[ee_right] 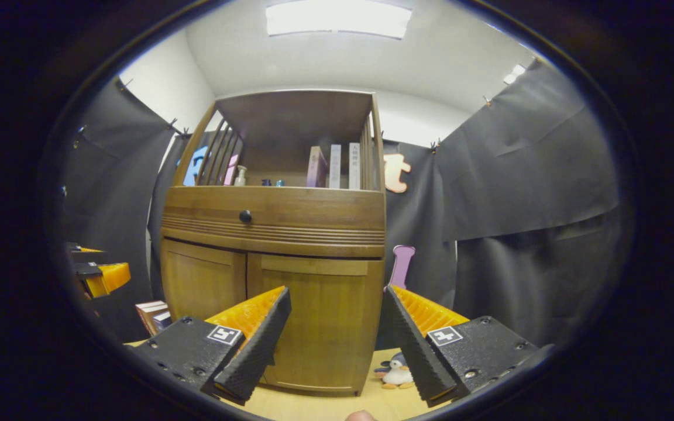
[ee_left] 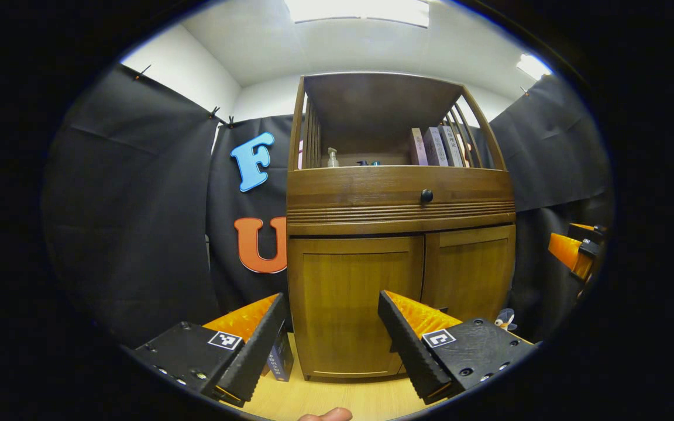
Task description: Open the right door of the double-door shoe cabinet with the right hand, and open the left door with the left hand.
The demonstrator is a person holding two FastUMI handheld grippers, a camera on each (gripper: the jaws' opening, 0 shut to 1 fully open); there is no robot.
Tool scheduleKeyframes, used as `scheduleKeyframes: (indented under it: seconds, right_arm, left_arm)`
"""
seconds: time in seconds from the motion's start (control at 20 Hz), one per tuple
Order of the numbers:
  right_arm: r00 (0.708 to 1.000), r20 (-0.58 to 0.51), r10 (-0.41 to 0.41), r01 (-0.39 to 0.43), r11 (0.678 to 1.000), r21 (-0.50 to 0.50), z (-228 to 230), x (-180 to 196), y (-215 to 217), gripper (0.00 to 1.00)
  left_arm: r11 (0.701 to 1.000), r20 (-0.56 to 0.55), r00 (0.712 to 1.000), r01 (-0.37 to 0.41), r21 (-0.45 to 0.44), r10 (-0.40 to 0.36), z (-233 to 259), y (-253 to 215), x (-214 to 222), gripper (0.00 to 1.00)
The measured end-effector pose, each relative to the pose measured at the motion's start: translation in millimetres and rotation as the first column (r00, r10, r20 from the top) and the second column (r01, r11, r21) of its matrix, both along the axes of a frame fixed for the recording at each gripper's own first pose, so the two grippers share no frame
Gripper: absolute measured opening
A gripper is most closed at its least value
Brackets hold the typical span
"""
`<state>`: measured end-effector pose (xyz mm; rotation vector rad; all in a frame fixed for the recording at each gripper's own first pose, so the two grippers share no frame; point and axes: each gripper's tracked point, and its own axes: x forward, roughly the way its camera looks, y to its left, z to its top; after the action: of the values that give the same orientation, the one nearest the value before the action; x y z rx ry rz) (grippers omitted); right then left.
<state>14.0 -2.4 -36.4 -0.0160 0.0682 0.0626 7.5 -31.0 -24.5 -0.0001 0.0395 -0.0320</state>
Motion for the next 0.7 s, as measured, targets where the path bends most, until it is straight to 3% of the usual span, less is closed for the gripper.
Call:
scheduleKeyframes:
  seconds: [0.05,0.1,0.2,0.35,0.45,0.5,0.65,0.7]
  right_arm:
    - [1.000,-0.010,0.006,-0.007,1.000,-0.008,-6.5,-0.1,3.4,1.00]
    - [1.000,-0.021,0.013,-0.014,1.000,-0.012,-10.7,1.4,7.2,0.96]
    - [0.999,-0.032,0.024,-0.025,1.000,-0.014,-16.0,2.1,13.6,1.00]
    - [0.999,-0.027,0.034,-0.034,0.999,-0.018,-25.2,8.3,24.7,1.00]
    - [0.997,-0.064,0.044,-0.045,0.999,-0.016,-43.8,12.6,34.0,0.96]
    - [0.995,-0.084,0.054,-0.055,0.998,-0.008,-50.8,14.8,40.7,1.00]
    - [0.989,-0.126,0.079,-0.079,0.997,0.005,-69.0,24.2,56.5,1.00]
    - [0.986,-0.147,0.082,-0.083,0.997,0.000,-79.1,27.3,62.5,1.00]
  left_arm:
    - [1.000,0.008,1.000,0.000,0.002,0.000,0.5,0.2,0.5,0.96]
    - [1.000,0.013,1.000,0.001,0.000,-0.001,0.4,-0.1,-0.3,1.00]
    - [1.000,0.020,1.000,0.009,-0.005,-0.009,0.1,-2.3,0.5,0.96]
    - [0.999,0.012,1.000,0.027,-0.028,-0.026,-2.9,-4.4,1.4,1.00]
    - [0.999,0.016,1.000,0.026,-0.031,-0.026,-2.1,-0.8,3.2,0.96]
    - [0.999,0.016,1.000,0.023,-0.029,-0.023,-1.8,2.5,3.0,1.00]
    - [0.999,0.010,1.000,0.017,-0.035,-0.017,-6.1,10.5,4.3,0.96]
    - [0.999,0.012,1.000,0.012,-0.036,-0.011,-6.5,14.9,4.1,1.00]
